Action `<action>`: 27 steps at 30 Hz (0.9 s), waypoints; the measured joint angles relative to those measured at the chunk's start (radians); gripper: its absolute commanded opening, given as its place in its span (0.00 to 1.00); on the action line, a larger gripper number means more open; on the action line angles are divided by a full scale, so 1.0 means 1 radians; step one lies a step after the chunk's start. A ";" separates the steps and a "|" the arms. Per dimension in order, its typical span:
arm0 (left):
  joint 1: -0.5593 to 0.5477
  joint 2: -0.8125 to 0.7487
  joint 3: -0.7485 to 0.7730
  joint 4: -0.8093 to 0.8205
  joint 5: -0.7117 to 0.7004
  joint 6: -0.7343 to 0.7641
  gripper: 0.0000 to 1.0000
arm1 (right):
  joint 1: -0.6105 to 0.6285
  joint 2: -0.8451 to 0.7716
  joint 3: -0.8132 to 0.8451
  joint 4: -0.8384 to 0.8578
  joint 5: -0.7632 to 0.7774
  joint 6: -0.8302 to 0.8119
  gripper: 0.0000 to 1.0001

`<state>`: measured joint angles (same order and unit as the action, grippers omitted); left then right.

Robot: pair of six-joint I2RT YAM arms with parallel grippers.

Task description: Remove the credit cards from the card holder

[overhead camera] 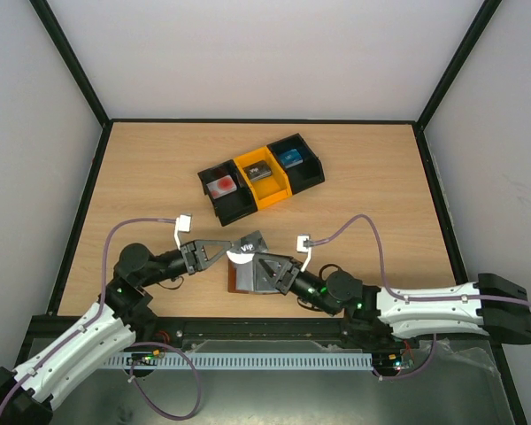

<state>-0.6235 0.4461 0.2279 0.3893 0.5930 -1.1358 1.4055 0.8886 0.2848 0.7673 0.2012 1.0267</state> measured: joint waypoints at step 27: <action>0.000 -0.047 0.040 -0.172 -0.127 0.078 1.00 | -0.049 0.010 0.060 0.034 0.138 -0.004 0.02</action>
<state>-0.6239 0.3988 0.2676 0.2176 0.4656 -1.0580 1.3563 0.8986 0.3443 0.8017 0.3393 1.0229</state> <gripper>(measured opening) 0.982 0.025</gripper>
